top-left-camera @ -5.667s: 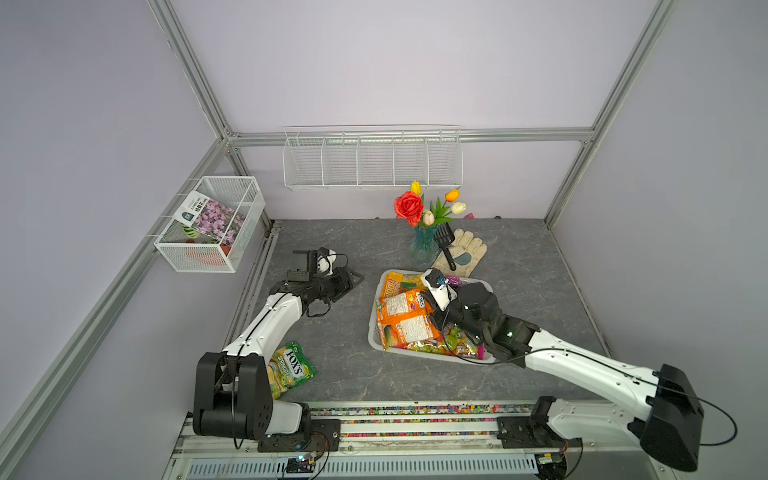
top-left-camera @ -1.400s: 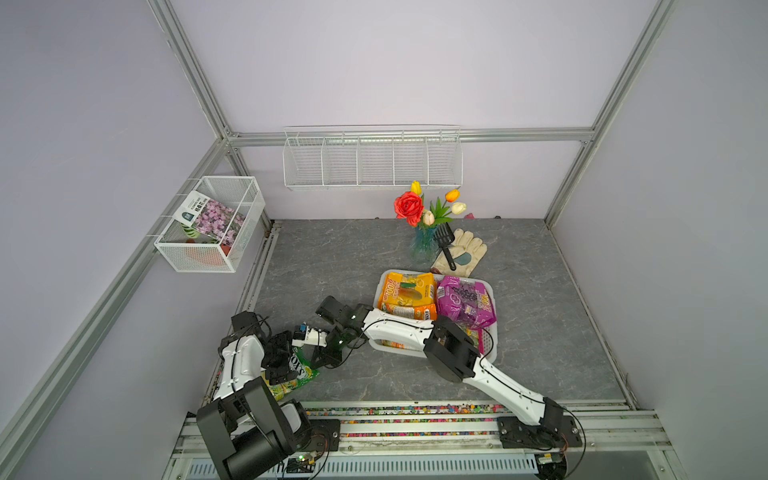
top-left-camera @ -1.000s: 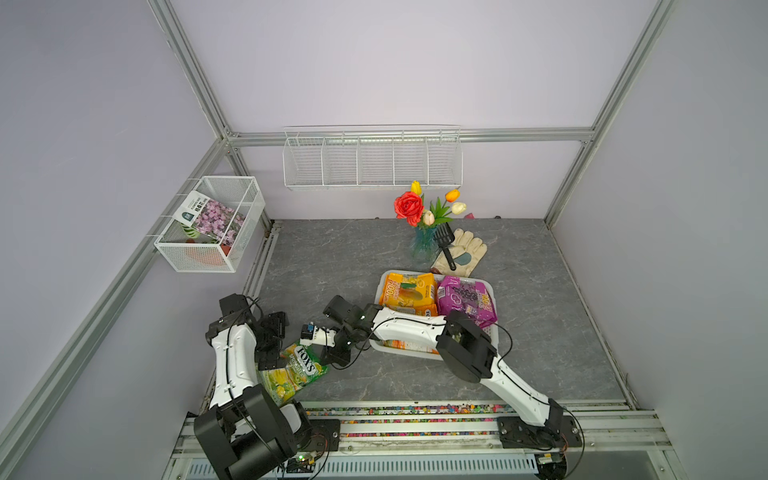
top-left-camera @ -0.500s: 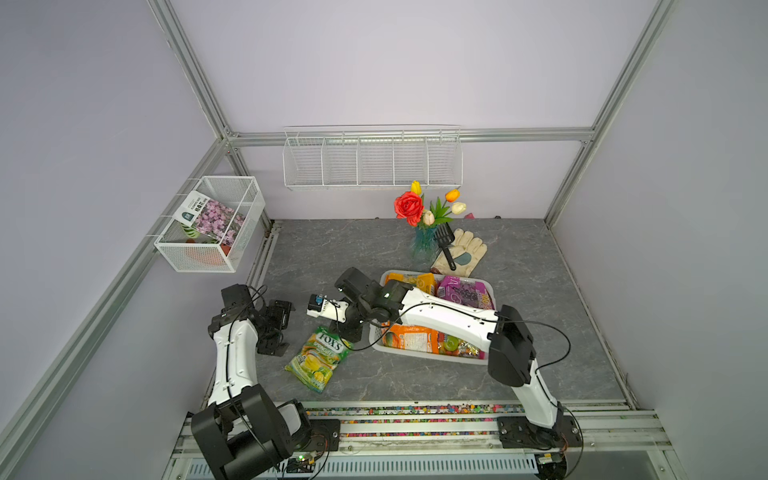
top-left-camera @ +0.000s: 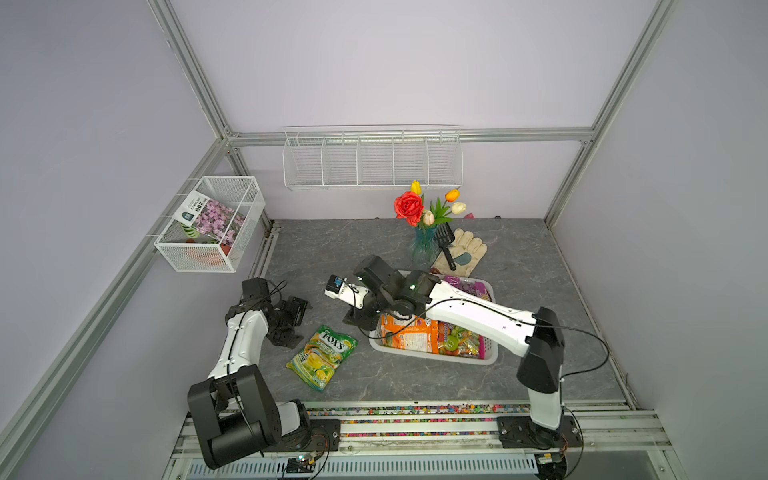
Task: Put the candies in the basket
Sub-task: Pick up the candy at the center of the board.
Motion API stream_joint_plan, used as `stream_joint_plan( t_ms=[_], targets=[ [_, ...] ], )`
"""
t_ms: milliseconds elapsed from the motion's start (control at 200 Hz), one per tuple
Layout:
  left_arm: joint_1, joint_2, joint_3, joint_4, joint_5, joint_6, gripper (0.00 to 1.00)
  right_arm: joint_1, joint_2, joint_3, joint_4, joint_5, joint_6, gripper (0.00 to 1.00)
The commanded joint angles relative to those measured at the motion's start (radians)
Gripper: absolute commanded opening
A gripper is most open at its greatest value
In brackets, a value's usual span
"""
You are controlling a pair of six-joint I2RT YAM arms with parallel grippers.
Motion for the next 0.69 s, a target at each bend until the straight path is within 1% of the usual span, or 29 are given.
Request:
stream_joint_plan(
  t_ms=[0, 40, 75, 130, 230, 295, 365, 425, 490, 620, 690],
  targets=[
    [0.098, -0.026, -0.071, -0.106, -0.089, -0.109, 0.91, 0.018, 0.173, 0.212, -0.142, 0.075, 0.208, 0.52],
    [0.114, -0.038, -0.078, -0.122, -0.115, -0.12, 0.92, 0.013, 0.245, 0.314, -0.217, 0.076, 0.252, 0.53],
    [0.12, -0.047, -0.073, -0.139, -0.151, -0.121, 0.92, 0.009, 0.302, 0.389, -0.272, 0.064, 0.275, 0.55],
    [0.124, -0.065, -0.054, -0.173, -0.213, -0.125, 0.93, 0.004, 0.371, 0.458, -0.317, 0.036, 0.298, 0.59],
    [0.14, -0.102, -0.028, -0.228, -0.294, -0.111, 0.94, 0.001, 0.438, 0.494, -0.34, 0.023, 0.337, 0.63],
    [0.145, -0.127, -0.025, -0.249, -0.319, -0.094, 0.9, -0.004, 0.456, 0.493, -0.338, 0.019, 0.364, 0.66],
    [0.149, -0.142, -0.049, -0.262, -0.352, -0.101, 0.89, -0.011, 0.474, 0.493, -0.338, 0.016, 0.383, 0.69],
    [0.151, -0.14, -0.086, -0.256, -0.338, -0.109, 0.88, -0.022, 0.49, 0.494, -0.338, -0.008, 0.405, 0.69],
    [0.151, -0.132, -0.125, -0.235, -0.287, -0.112, 0.87, -0.034, 0.507, 0.494, -0.337, -0.046, 0.423, 0.69],
    [0.151, -0.112, -0.161, -0.225, -0.226, -0.131, 0.81, -0.048, 0.535, 0.496, -0.339, -0.097, 0.438, 0.67],
    [0.151, -0.093, -0.18, -0.216, -0.18, -0.133, 0.8, -0.049, 0.548, 0.495, -0.351, -0.112, 0.438, 0.66]
  ],
)
